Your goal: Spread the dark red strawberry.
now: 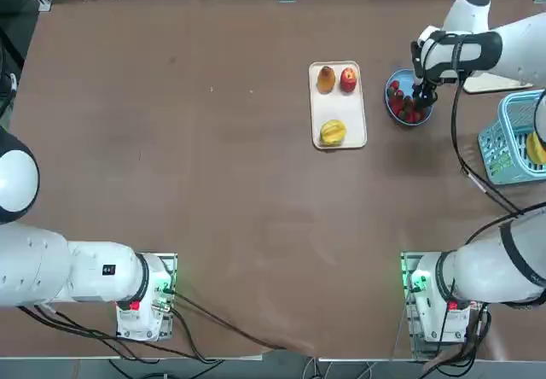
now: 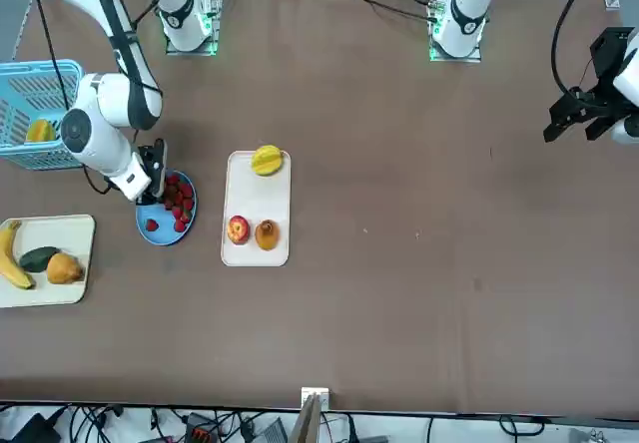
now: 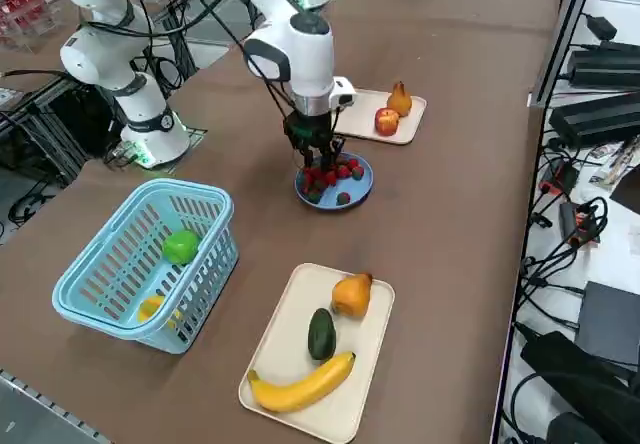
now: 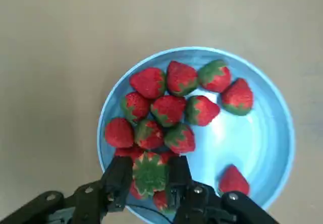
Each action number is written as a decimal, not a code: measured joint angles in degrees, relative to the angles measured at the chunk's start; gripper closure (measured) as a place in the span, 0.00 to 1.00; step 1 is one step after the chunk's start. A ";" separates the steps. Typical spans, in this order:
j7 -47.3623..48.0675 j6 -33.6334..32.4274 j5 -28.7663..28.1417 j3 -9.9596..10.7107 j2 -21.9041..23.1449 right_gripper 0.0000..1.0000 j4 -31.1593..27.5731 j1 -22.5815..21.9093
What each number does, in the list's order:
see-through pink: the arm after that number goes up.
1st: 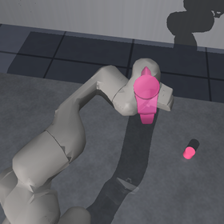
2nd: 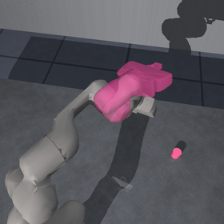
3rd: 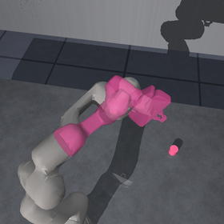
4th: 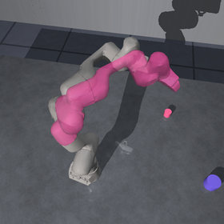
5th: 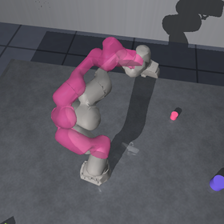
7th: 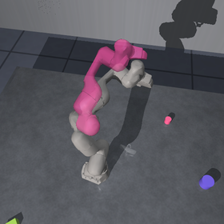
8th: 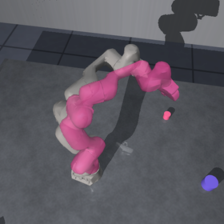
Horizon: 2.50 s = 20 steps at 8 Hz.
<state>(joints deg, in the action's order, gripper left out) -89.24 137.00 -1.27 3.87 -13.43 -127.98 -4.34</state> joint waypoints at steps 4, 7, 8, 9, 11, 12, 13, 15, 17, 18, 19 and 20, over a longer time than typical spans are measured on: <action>0.19 -5.56 -0.03 -0.02 -3.66 0.61 11.11 0.03; 2.89 -5.19 -0.11 -0.42 -12.27 0.61 18.34 -0.18; 3.41 -5.10 -0.11 -0.46 -13.81 0.59 19.46 -0.30; 3.63 -5.10 -0.11 -0.47 -14.51 0.58 19.94 -0.29; 4.62 -5.14 -0.13 -0.44 -14.63 0.27 20.12 -0.15; 6.26 -5.15 -0.16 -0.41 -14.60 0.10 20.35 -0.04; 8.81 -5.43 -0.19 -0.35 -14.39 0.01 21.09 0.02; 18.27 -11.66 -0.27 -0.24 -12.21 0.01 25.05 0.08; 31.22 -24.51 -0.32 -0.19 -8.53 0.01 31.04 0.09; 38.88 -30.33 -0.34 -0.19 -6.70 0.01 33.72 0.07; 46.98 -34.40 -0.34 -0.19 -4.75 0.01 35.58 0.01; 55.35 -36.87 -0.34 -0.20 -2.54 0.01 36.55 -0.07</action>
<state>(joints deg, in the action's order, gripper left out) -33.89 100.13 -1.61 3.68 -15.97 -91.43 -4.42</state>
